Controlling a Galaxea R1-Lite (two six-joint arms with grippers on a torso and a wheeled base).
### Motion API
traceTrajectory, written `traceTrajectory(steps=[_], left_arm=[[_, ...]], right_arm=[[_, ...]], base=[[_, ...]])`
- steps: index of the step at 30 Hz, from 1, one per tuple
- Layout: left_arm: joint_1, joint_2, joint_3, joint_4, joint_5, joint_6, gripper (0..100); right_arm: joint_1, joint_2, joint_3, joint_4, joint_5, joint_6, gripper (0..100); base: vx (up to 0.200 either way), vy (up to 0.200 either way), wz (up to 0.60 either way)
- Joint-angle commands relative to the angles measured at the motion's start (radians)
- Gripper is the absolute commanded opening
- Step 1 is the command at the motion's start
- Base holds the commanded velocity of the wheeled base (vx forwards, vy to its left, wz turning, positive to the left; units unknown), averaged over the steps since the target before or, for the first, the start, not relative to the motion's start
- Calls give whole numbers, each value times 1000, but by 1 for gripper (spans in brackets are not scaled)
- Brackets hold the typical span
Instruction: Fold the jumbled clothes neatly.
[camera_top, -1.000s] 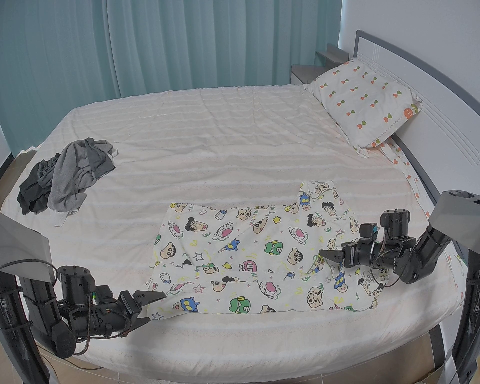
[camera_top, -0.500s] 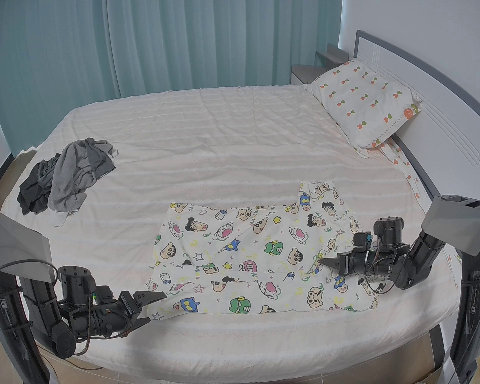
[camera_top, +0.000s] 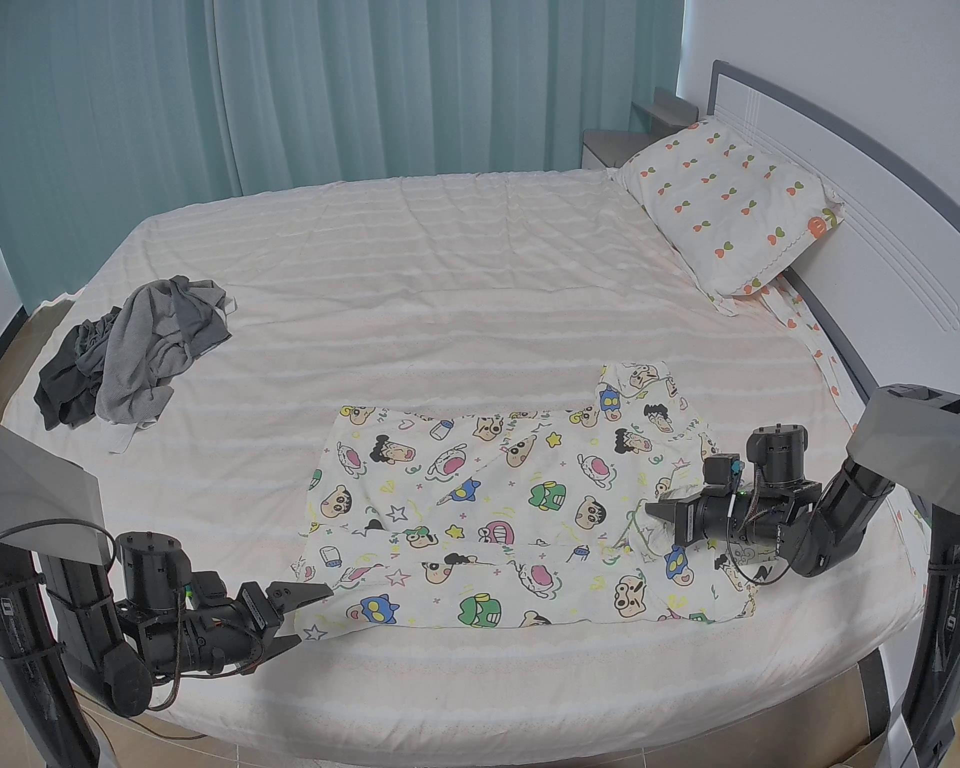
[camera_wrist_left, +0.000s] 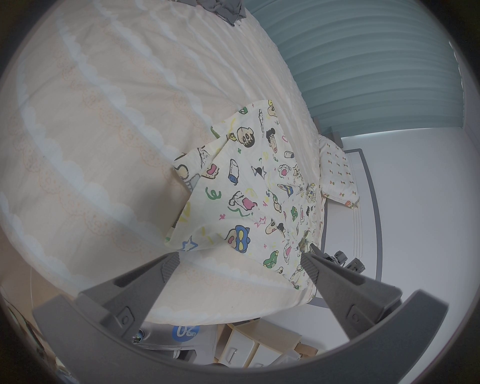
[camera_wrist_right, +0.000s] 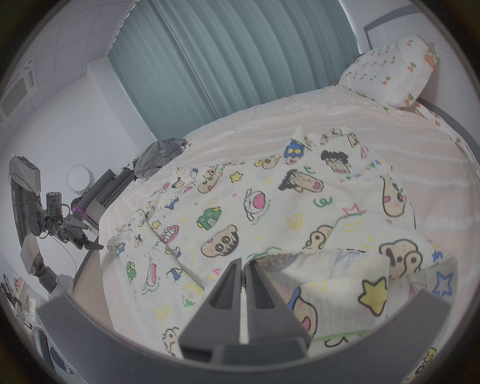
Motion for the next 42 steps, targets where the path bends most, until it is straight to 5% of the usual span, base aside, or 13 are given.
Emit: traceTrajectory(steps=[1,17,18,42], left_arm=[[0,3,0,0,1,0,100],[-1,3,0,0,1,0,100],[-1,3,0,0,1,1,100],[-1,12,2,0,2,20,100]], right_arm=[[22,-31,-10,-1,-1,-1,0],[42,19,-105,-3,-19,-4,0],[46,22,-106,-3,-19,-4,100],[48,-28,-2,-13,10,-2,100]], base=[[0,0,0],[0,0,0],[0,0,0],[0,0,0]])
